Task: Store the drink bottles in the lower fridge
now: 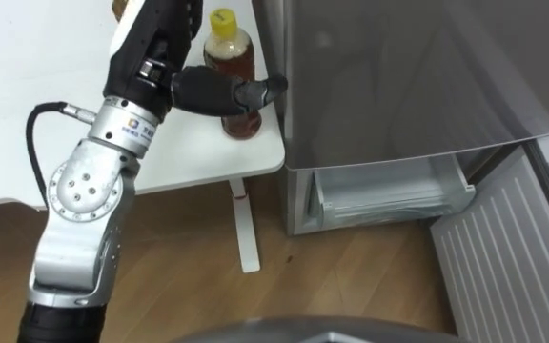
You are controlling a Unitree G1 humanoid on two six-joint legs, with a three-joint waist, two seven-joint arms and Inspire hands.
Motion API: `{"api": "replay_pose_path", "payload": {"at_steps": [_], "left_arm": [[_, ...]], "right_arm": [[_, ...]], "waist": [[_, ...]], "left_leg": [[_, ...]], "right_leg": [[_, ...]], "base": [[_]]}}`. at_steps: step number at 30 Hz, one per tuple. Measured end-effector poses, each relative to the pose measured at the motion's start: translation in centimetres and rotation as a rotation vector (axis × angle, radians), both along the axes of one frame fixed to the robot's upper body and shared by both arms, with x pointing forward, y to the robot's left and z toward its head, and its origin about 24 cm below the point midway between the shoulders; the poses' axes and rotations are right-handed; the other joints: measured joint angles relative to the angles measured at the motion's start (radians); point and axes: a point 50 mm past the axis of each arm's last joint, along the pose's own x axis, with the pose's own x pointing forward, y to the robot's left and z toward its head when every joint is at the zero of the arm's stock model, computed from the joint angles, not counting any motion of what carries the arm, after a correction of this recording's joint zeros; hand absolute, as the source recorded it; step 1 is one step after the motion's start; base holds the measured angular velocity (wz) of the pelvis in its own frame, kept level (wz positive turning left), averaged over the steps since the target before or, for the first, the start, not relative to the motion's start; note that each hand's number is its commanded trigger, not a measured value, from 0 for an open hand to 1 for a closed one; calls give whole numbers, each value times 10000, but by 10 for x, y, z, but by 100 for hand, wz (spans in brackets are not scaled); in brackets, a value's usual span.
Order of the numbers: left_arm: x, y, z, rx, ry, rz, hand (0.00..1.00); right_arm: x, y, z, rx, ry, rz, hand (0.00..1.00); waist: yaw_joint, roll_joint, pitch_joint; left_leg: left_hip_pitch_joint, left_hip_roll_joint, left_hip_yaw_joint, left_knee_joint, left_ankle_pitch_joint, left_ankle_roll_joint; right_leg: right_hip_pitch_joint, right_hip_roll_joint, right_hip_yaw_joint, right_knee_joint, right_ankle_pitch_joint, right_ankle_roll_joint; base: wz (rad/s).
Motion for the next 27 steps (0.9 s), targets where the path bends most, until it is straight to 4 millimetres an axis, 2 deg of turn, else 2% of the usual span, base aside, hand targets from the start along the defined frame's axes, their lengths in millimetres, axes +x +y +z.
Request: {"api": "replay_pose_path", "payload": {"at_steps": [10,14,27], "left_arm": [[2,1,-6,21,258,67,0],[4,4,-18,57,776,210,0],[4,5,-18,61,795,251,0]], "right_arm": [[0,0,0,13,28,31,0],[-1,1,0,34,37,29,0],[-2,2,-1,58,69,2,0]], "waist": [[3,-1,2],[3,-3,2],[-1,-35,20]], "left_leg": [[9,7,20,-56,0,1],[-18,11,27,-133,0,0],[23,10,42,-139,11,-2]], "right_leg": [[18,3,7,25,2,-3],[-29,9,6,31,3,-4],[-62,8,12,-11,3,-3]], "base": [[0],[0],[0]]}}
